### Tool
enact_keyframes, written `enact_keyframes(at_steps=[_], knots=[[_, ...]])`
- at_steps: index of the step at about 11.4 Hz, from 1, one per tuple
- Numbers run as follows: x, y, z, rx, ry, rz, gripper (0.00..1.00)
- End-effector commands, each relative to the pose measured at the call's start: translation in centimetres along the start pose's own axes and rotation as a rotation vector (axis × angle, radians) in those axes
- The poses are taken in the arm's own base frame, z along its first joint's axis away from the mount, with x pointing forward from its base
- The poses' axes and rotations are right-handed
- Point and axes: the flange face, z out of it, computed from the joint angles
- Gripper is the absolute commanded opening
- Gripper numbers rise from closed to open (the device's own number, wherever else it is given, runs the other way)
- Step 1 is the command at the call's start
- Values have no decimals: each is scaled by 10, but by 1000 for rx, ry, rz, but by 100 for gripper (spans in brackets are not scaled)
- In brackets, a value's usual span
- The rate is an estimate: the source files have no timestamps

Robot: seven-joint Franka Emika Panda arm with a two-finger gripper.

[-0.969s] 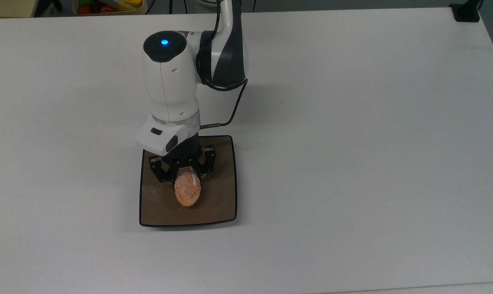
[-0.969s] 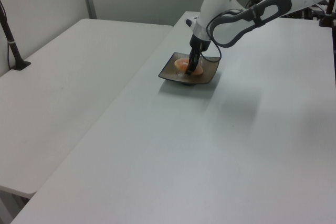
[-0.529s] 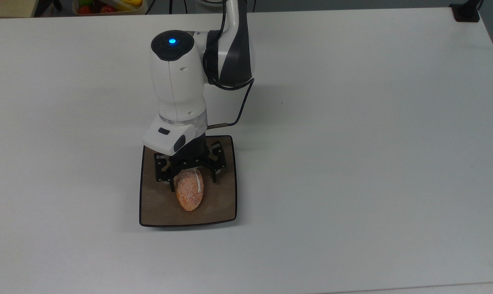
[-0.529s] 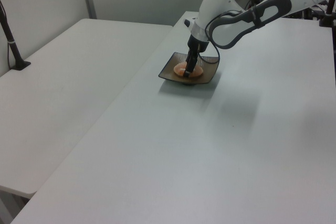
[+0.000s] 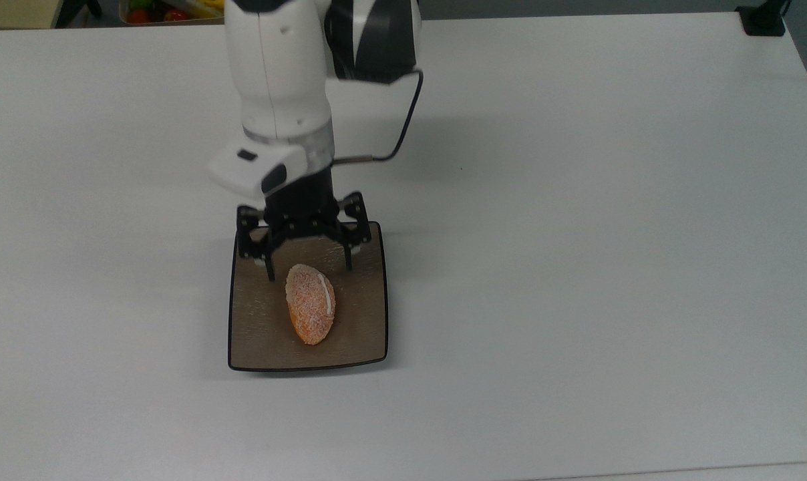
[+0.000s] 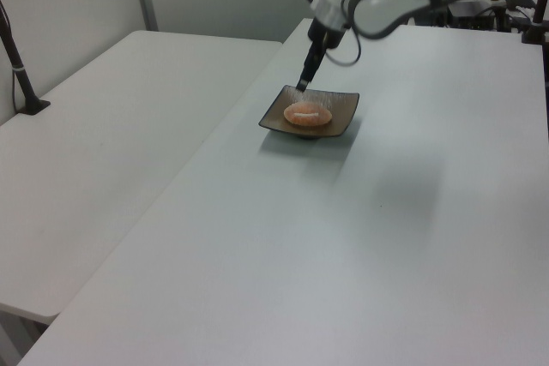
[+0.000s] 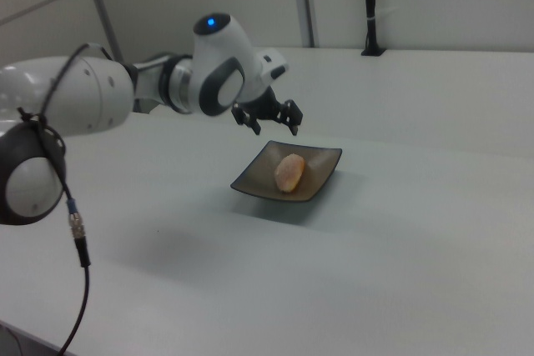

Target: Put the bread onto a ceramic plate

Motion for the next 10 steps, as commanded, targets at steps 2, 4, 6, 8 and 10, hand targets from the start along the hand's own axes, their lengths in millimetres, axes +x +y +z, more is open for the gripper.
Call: enact_keyframes(at_steps=[2,4,6,8,10], knots=[[-25,19,-148,41,-162,242,100],[-43,28,-207,34,-223,409,100],[-65,25,-258,36,-293,452,100],[-89,15,-295,49,-381,455,100],[-106,4,-308,62,-432,434,100]])
